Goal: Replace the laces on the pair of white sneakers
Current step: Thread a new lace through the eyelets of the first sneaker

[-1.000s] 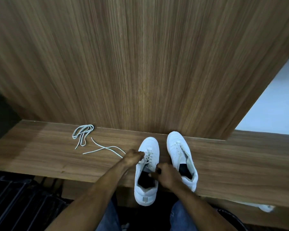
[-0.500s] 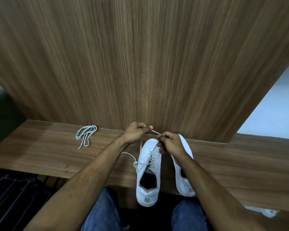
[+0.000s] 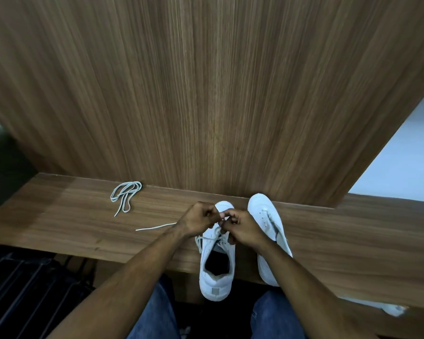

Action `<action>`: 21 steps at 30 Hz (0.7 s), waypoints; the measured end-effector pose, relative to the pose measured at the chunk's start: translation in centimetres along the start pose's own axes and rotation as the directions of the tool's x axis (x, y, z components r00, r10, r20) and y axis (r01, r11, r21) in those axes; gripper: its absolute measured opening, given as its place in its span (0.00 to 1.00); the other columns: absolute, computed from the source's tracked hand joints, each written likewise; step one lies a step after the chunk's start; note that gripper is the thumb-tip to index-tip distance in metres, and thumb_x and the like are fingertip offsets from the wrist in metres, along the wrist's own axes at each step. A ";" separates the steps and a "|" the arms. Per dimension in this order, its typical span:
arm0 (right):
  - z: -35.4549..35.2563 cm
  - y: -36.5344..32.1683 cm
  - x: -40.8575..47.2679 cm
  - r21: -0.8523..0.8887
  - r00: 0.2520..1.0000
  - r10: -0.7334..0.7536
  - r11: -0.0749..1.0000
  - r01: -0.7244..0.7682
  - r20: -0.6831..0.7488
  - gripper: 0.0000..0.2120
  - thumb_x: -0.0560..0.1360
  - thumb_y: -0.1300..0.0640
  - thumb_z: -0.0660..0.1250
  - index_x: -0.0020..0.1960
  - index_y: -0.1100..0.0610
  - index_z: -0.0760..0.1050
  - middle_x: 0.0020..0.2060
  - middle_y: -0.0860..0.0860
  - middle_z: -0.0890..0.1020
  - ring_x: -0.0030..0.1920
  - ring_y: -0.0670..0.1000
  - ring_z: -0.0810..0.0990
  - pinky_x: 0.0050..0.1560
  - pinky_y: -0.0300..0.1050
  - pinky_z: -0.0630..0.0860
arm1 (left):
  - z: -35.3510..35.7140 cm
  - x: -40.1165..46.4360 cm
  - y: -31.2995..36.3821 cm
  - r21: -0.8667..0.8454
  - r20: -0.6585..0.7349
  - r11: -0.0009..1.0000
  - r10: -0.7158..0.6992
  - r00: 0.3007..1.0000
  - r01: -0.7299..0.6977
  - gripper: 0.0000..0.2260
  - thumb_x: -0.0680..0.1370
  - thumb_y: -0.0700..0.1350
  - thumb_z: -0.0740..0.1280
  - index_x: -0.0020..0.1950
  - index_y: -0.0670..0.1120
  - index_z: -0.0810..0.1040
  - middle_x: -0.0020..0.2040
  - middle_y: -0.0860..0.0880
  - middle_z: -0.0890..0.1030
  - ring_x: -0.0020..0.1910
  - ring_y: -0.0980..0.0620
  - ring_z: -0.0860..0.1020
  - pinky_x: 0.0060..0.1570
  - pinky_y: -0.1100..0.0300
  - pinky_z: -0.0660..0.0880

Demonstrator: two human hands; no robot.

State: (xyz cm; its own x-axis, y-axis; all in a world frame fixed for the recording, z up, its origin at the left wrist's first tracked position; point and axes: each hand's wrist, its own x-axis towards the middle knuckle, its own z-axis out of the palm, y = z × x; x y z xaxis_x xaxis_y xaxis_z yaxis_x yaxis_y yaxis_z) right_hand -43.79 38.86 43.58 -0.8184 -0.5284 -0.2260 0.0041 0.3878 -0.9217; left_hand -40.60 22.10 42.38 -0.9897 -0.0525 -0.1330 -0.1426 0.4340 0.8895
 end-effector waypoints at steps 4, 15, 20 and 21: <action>-0.5 1.1 0.1 -0.010 0.988 0.035 0.999 -0.037 -0.150 0.11 0.79 0.60 0.65 0.37 0.56 0.76 0.30 0.54 0.79 0.25 0.46 0.77 0.31 0.42 0.74 | -0.3 -0.1 -0.7 -0.026 -0.050 0.999 -0.025 0.998 0.023 0.11 0.76 0.46 0.71 0.34 0.45 0.79 0.30 0.50 0.77 0.31 0.55 0.73 0.36 0.58 0.72; -2.4 2.9 -0.3 0.047 0.933 0.151 0.989 -0.144 -0.328 0.09 0.76 0.61 0.67 0.37 0.56 0.79 0.30 0.53 0.82 0.31 0.49 0.80 0.38 0.47 0.79 | -1.1 -1.2 -2.0 -0.593 -0.397 0.804 -0.341 0.852 0.046 0.08 0.72 0.40 0.75 0.35 0.45 0.79 0.33 0.53 0.81 0.33 0.58 0.76 0.39 0.64 0.70; -0.3 3.7 0.3 -0.112 0.964 0.058 0.990 -0.090 -0.259 0.07 0.76 0.58 0.65 0.45 0.46 0.78 0.40 0.49 0.84 0.39 0.49 0.83 0.50 0.56 0.81 | -1.0 -0.1 0.3 -0.837 -0.389 0.542 -0.494 0.777 -0.074 0.09 0.72 0.39 0.73 0.36 0.48 0.75 0.37 0.50 0.81 0.37 0.55 0.78 0.35 0.63 0.73; 0.3 3.9 0.2 -0.153 0.968 0.046 0.985 -0.086 -0.245 0.09 0.76 0.57 0.65 0.53 0.45 0.77 0.44 0.49 0.84 0.43 0.51 0.83 0.52 0.56 0.80 | -0.8 0.1 0.8 -0.829 -0.420 0.547 -0.471 0.776 -0.117 0.10 0.72 0.37 0.73 0.36 0.47 0.75 0.35 0.50 0.82 0.35 0.55 0.78 0.32 0.64 0.73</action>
State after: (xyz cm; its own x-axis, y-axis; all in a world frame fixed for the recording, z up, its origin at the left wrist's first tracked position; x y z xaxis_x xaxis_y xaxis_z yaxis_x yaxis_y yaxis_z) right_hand -43.80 40.08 39.85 -0.9331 -0.3089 -0.1842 -0.0138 0.5426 -0.8399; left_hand -40.83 21.67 43.42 -0.7051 -0.6232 -0.3382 0.0287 -0.5017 0.8646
